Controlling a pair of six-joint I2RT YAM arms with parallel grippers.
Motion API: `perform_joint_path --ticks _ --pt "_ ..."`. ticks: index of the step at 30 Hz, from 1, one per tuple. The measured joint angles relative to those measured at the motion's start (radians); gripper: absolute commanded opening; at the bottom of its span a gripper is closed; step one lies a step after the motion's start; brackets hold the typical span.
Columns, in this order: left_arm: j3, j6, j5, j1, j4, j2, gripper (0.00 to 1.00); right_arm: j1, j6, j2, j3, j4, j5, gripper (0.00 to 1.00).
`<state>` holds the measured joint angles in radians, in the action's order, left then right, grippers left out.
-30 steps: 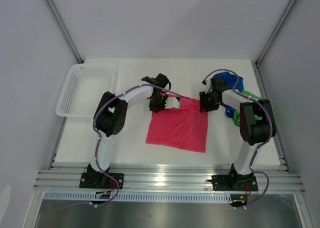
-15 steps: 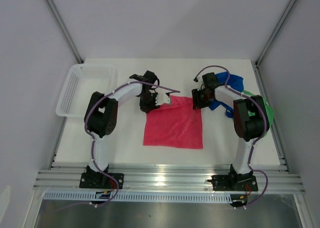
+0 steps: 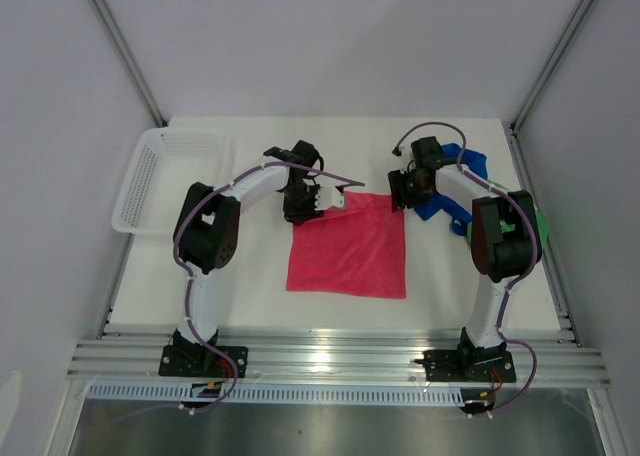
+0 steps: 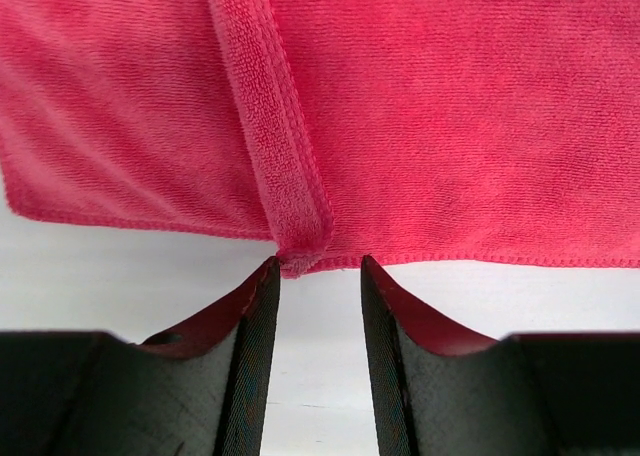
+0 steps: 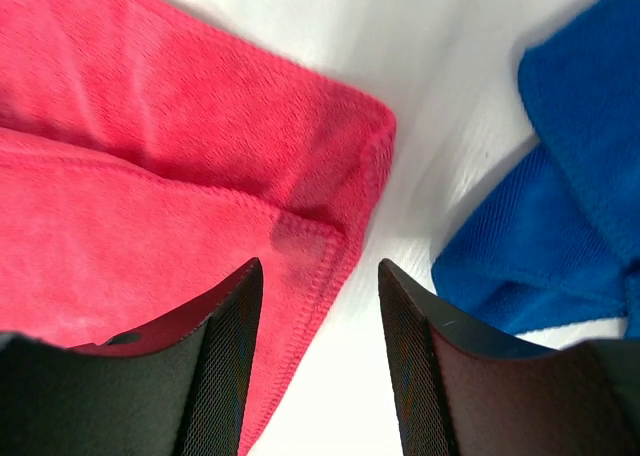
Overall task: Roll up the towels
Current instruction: Fold the towel
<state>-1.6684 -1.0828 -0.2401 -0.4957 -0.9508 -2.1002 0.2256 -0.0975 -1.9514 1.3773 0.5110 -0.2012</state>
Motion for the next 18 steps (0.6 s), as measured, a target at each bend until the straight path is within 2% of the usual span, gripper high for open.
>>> perform_joint_path --ticks 14,18 --pt "0.000 -0.035 0.000 -0.005 -0.042 -0.008 0.41 0.008 -0.016 -0.071 0.095 -0.004 -0.025 0.44" --pt "0.000 -0.031 0.001 -0.006 -0.025 -0.011 0.33 0.011 -0.017 -0.100 0.095 -0.002 -0.026 0.42"
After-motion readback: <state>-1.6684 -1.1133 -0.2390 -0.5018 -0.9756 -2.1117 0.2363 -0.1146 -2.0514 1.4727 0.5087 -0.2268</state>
